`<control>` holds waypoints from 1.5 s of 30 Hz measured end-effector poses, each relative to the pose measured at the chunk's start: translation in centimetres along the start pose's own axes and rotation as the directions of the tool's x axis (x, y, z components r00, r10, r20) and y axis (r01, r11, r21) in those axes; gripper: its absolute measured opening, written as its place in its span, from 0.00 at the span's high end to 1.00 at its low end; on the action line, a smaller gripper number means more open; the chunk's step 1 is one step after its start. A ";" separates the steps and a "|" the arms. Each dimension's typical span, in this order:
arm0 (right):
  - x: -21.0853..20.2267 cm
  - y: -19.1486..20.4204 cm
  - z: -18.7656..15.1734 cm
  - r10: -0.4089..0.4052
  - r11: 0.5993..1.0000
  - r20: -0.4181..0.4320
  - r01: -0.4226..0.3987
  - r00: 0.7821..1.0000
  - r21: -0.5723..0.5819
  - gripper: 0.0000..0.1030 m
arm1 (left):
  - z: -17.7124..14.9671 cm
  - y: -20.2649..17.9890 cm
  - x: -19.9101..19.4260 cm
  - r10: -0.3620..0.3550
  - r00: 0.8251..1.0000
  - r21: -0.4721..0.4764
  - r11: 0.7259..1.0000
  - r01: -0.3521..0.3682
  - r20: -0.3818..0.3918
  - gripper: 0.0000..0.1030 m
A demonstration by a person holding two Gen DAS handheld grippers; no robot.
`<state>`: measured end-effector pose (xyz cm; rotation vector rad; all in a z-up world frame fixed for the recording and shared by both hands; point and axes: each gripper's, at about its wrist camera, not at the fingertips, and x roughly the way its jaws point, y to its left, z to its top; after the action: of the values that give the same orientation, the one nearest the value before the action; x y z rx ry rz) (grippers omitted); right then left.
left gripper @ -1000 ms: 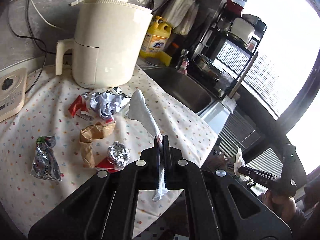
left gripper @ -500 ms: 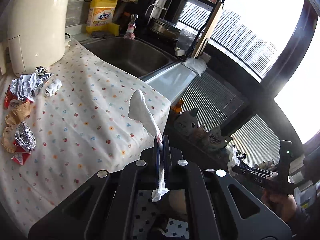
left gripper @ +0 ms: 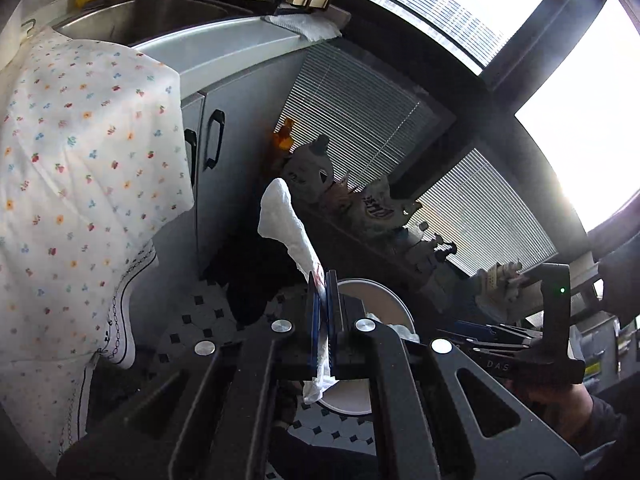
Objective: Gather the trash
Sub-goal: 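Carry the plastic bag and tissue to the white bucket and release both, then return both tools to the counter trash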
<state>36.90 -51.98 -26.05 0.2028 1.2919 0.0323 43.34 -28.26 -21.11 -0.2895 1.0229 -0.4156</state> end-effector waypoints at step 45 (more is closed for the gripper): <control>-5.4 7.5 3.8 0.068 0.997 0.222 -0.076 0.973 0.028 0.08 | 1.1 5.5 -5.1 0.167 0.986 -0.061 0.984 -0.168 -0.022 0.16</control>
<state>39.71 -45.83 -18.64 0.2761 1.0636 0.0470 43.09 -21.02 -19.01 -0.2542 1.0696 -0.2338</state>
